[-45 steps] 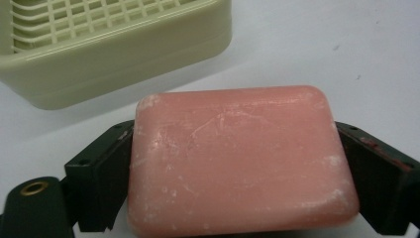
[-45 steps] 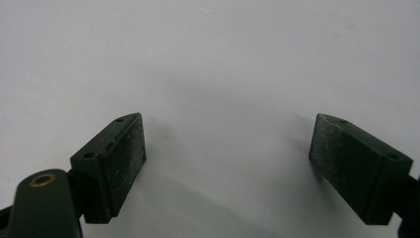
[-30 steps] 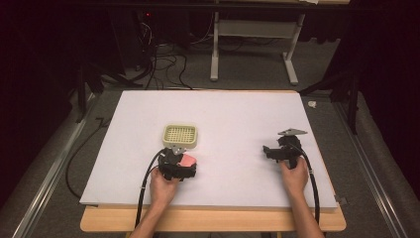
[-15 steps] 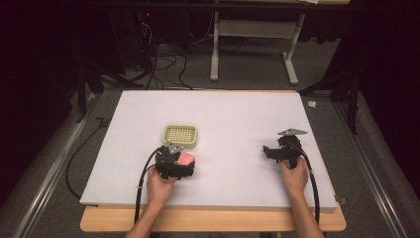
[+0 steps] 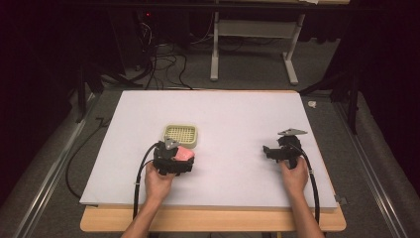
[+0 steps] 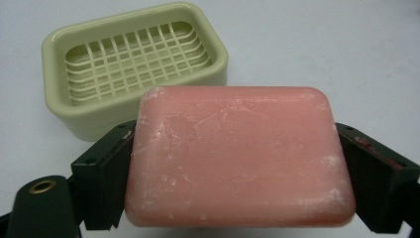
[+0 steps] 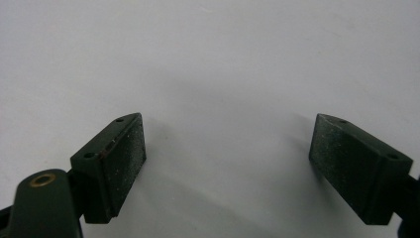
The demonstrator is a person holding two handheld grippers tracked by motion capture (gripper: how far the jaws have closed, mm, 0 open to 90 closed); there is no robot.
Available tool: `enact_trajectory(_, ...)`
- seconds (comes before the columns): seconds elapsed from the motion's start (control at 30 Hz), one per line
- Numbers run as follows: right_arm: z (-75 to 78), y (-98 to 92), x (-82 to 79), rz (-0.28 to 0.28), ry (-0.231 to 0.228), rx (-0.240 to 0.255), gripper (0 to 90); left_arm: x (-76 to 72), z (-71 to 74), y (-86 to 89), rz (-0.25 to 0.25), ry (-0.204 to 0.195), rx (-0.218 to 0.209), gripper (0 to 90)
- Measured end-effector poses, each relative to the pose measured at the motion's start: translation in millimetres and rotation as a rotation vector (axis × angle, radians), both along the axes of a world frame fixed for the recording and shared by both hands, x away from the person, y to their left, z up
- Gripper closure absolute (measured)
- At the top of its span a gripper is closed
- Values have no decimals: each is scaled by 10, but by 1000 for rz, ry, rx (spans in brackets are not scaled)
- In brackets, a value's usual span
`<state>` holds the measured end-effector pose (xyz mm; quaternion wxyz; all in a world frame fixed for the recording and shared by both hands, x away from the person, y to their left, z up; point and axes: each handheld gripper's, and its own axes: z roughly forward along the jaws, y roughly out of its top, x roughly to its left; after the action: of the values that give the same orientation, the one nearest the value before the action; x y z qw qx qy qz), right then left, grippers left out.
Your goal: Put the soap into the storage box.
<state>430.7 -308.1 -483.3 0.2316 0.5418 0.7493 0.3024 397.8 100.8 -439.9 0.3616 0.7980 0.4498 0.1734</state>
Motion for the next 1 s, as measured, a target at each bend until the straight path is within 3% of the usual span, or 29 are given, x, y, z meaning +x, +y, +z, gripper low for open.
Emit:
enact_trajectory(0.5, 0, 0, 0, 1, 0, -1, 149, 172, 194, -20, 3, -18, -10, 138)
enact_trajectory(0.63, 0, 0, 0, 1, 0, -1, 149, 254, 230, -3, 10, -3, -44, 138)
enact_trajectory(1.0, 0, -1, 1, 3, -1, -1, 149, 417, 268, 4, 35, 0, -19, 138)
